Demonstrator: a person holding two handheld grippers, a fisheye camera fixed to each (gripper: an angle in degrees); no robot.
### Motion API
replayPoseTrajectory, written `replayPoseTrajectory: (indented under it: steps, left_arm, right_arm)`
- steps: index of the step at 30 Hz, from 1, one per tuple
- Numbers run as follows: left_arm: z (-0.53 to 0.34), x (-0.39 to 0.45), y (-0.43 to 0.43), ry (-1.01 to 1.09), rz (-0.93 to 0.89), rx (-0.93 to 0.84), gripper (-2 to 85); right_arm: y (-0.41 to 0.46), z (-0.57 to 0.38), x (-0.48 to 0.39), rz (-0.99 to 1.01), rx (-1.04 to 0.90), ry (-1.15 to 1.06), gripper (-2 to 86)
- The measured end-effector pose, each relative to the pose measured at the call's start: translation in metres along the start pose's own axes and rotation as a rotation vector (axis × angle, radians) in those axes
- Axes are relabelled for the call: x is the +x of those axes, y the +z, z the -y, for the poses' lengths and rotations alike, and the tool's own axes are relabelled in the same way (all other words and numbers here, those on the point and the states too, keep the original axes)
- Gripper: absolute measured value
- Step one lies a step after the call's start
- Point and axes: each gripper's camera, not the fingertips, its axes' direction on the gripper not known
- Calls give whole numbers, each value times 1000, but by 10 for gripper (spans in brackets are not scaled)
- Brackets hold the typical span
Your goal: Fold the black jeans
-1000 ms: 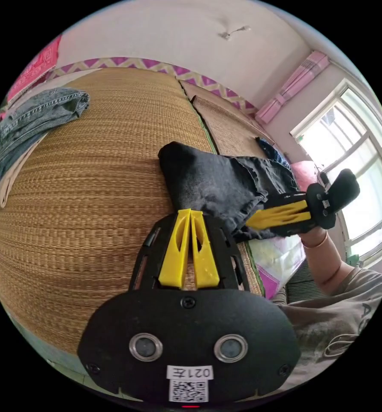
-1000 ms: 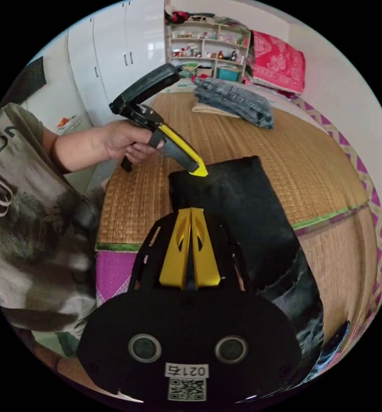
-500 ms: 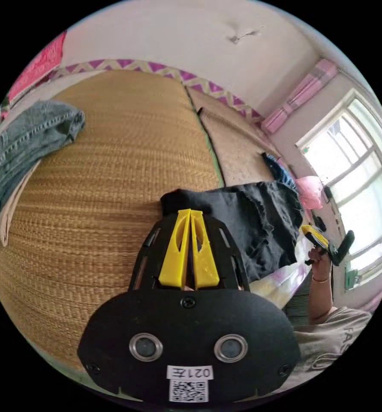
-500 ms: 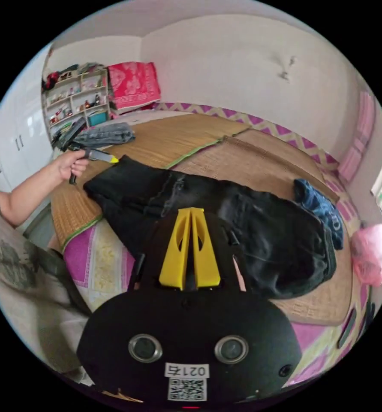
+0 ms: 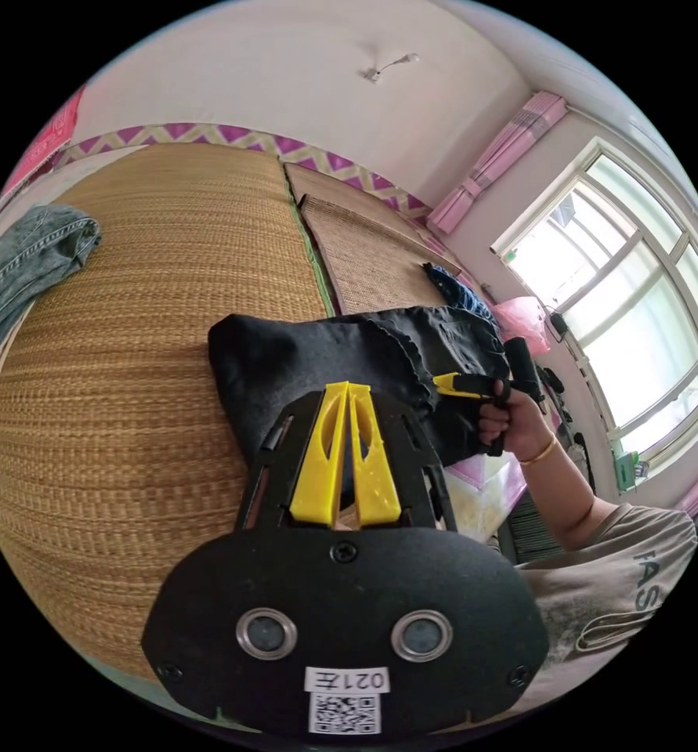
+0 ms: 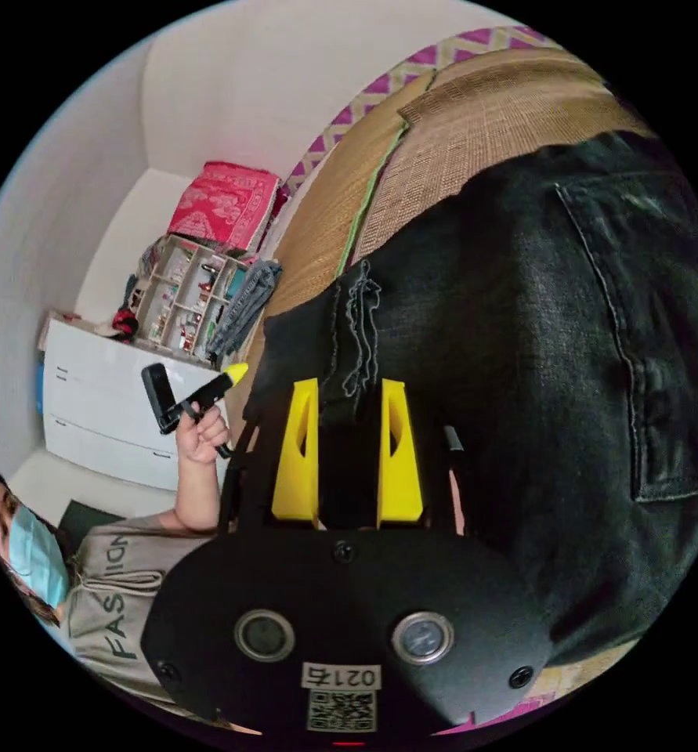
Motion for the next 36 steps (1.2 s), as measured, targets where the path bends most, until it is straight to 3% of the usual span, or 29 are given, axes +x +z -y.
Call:
replayPoseTrajectory:
  steps: [3, 9, 15, 19, 23, 28, 30, 34, 36]
  left_arm:
    - [-10, -6, -14, -20, -6, 20, -9]
    - [-11, -2, -19, -28, -45, 38, -9]
    - [1, 33, 3, 54, -65, 35, -9]
    - [8, 22, 64, -7, 52, -133, -9]
    - [4, 19, 74, -44, 44, -128, -9]
    - [1, 31, 56, -8, 35, 7, -9]
    - [-3, 33, 48, 29, -9, 85, -9]
    - [-6, 12, 90, -48, -24, -95, -9]
    - [-11, 2, 92, -94, -84, -64, -10]
  right_arm:
    - [4, -1, 33, 147, 49, 105, 65]
    - [-2, -9, 51, 288, 71, 92, 25]
    - [-50, -34, 35, 190, 168, -25, 23]
    - [-25, -49, 52, 61, 96, 23, 34]
    - [-6, -56, 53, 24, 85, -15, 68]
    - [-59, -87, 35, -56, 265, -56, 87]
    - [-106, -122, 40, -204, 440, 30, 100]
    - [-165, -191, 65, -397, 756, 311, 140]
    - [-178, -208, 84, -386, 816, 400, 153]
